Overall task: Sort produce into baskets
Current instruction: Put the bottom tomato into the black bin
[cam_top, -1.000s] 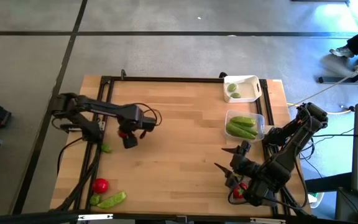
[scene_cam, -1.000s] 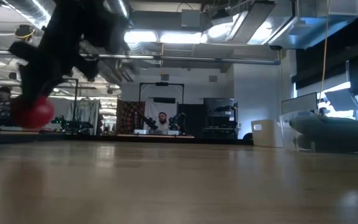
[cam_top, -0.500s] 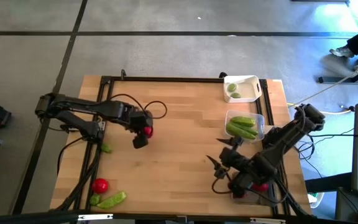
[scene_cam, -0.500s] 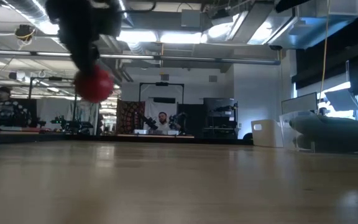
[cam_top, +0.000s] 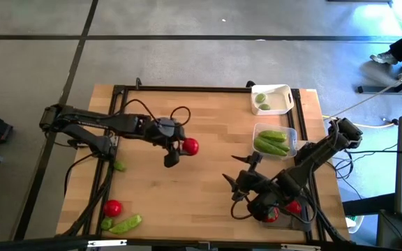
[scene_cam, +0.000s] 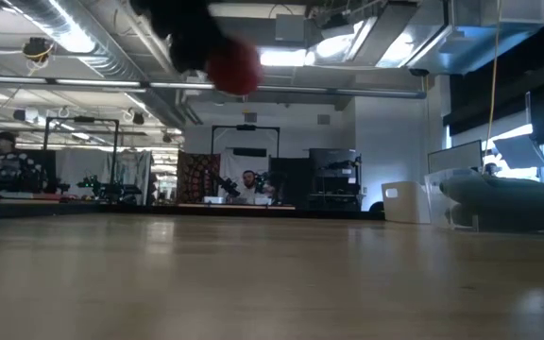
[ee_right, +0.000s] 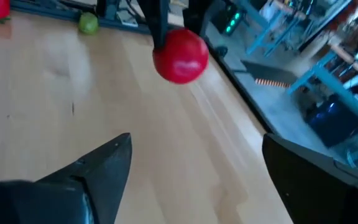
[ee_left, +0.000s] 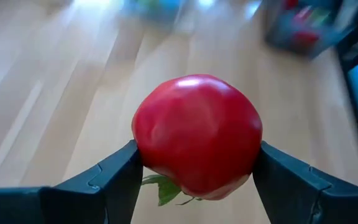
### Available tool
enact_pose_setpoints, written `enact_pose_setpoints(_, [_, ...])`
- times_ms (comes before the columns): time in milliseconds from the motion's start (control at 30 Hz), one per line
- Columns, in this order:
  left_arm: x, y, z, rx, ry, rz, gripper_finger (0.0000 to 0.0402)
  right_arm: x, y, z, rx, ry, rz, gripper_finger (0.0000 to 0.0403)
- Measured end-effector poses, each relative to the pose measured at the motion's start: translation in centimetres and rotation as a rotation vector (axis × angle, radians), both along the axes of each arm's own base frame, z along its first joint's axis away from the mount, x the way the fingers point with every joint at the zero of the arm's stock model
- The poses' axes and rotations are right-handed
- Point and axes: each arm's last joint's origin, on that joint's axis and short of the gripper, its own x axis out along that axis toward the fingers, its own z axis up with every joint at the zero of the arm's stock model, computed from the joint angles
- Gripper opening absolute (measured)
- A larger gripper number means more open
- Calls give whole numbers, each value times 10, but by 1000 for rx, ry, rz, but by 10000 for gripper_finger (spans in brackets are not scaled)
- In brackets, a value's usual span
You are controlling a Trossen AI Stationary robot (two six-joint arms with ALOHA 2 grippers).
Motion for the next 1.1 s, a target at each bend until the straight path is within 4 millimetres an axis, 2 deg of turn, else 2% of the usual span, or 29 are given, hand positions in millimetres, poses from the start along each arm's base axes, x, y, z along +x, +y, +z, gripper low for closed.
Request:
enact_pose_setpoints(400, [16, -19, 27, -53, -333, -60, 265, 16, -3, 9, -102, -17, 43, 339])
enact_pose_setpoints(633, [19, -27, 36, -120, -427, -54, 265, 31, -8, 20, -194, -35, 84, 339])
enact_pose_setpoints(767, [22, -28, 36, -173, -444, -29, 265, 37, -8, 29, -273, -40, 118, 339])
enact_pose_setpoints(900, [30, -29, 27, -217, -427, -3, 265, 41, -8, 35, -342, -41, 143, 339])
enact_pose_setpoints(1100, [45, -37, 18, -253, -462, -10, 265, 45, -11, 35, -363, -13, 191, 339])
